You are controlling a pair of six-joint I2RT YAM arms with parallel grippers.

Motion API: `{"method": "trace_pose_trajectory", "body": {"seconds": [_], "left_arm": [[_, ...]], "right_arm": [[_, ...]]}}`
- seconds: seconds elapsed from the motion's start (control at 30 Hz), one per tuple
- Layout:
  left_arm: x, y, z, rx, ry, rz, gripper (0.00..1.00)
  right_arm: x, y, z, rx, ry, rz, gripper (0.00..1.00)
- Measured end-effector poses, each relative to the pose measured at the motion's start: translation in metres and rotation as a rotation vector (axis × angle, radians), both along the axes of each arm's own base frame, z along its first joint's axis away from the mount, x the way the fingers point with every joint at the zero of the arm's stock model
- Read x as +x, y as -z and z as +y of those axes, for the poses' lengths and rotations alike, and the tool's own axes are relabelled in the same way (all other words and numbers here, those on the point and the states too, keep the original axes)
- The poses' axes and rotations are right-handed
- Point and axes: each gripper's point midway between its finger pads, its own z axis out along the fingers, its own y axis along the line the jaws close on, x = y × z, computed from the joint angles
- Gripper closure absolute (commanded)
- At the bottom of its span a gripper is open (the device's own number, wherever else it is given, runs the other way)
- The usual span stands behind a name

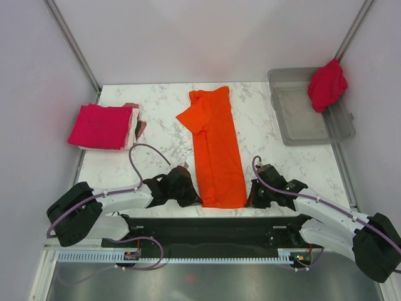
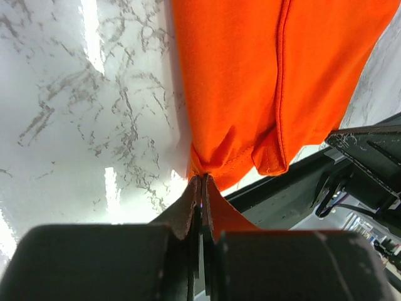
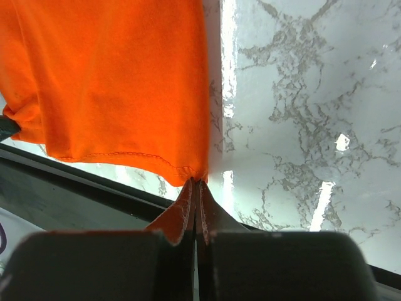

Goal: Fold and stack the t-shirts
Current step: Fold the tshirt

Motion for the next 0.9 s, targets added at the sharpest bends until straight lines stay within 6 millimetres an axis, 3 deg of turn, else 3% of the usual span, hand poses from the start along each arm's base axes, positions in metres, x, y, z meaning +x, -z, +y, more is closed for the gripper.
{"method": "trace_pose_trajectory", "body": {"seconds": [0.3,0.53,0.9], "left_arm": [[-0.023,-0.010,-0.005,-0.056,0.047,0.012,0.98],[-0.031,-0.021,-0.001,-0.118,0.029,0.027,0.98],[0.019,-0.039,0.020,-0.176,-0.122,0.034,0.98]], "right_arm": [[-0.003,-0.004,-0.003,-0.007,-0.003,0.000,1.00],[0.007,-0.026,-0.003,-0.027,-0.005,-0.045,1.00],[0.055,-0.062,0.007,-0.108,-0.001,-0.152,1.00]]}}
